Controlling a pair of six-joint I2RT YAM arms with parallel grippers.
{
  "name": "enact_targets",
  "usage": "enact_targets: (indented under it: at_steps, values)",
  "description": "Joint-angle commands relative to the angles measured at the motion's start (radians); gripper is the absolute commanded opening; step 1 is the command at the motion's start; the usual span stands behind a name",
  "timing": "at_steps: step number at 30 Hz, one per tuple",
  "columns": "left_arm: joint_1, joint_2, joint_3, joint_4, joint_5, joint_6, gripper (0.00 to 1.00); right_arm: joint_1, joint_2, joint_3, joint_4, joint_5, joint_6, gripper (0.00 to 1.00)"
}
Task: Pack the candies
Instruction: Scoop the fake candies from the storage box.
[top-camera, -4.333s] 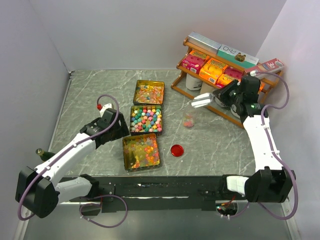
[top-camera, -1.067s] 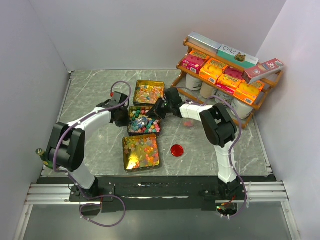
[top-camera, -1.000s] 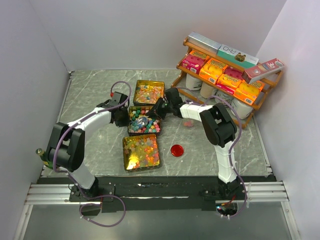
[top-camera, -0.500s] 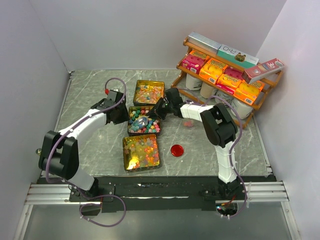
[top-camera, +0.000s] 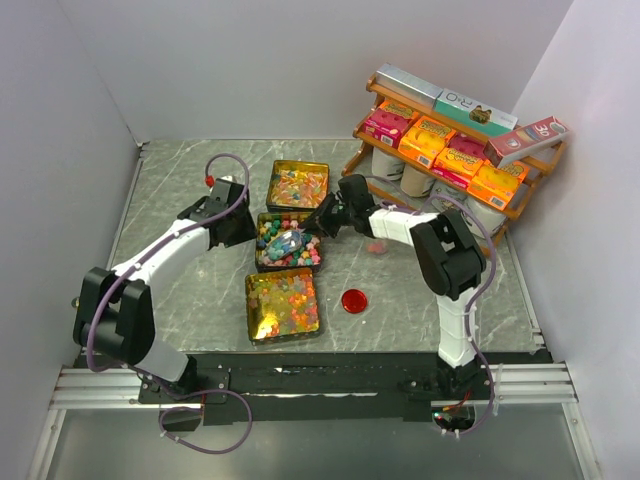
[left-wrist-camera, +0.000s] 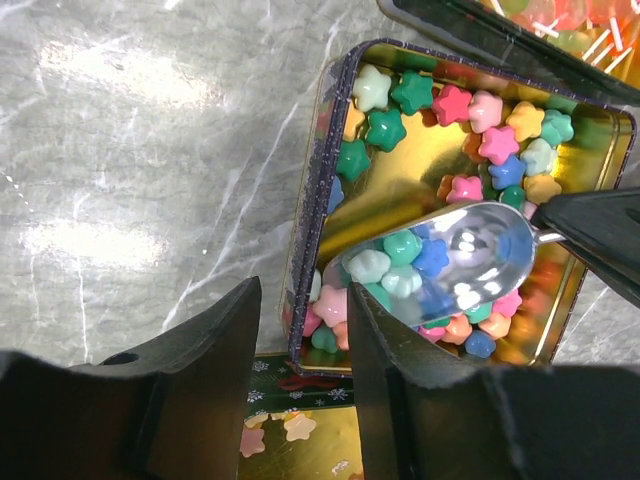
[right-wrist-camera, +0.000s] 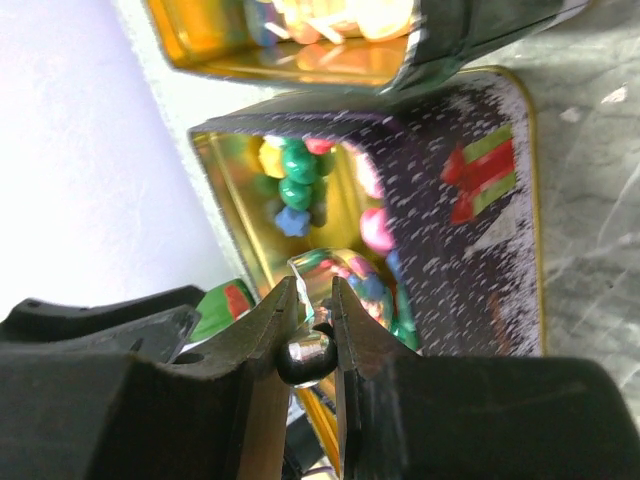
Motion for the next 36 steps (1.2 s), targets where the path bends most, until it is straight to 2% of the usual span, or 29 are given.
enact_targets:
  at_steps: [1,22,36]
  values:
    - [0.006,-0.048,0.017,0.007,-0.023,-0.012,0.45,-0.01,-0.077,-0.028,0.156,-0.015,0.042,0.0]
    - [0.036,-0.084,0.003,0.002,-0.038,-0.019,0.45,-0.041,-0.126,-0.039,0.196,-0.049,0.056,0.0]
    - [0.074,-0.18,-0.029,0.002,-0.106,-0.058,0.48,-0.073,-0.252,-0.077,0.291,-0.081,0.266,0.0]
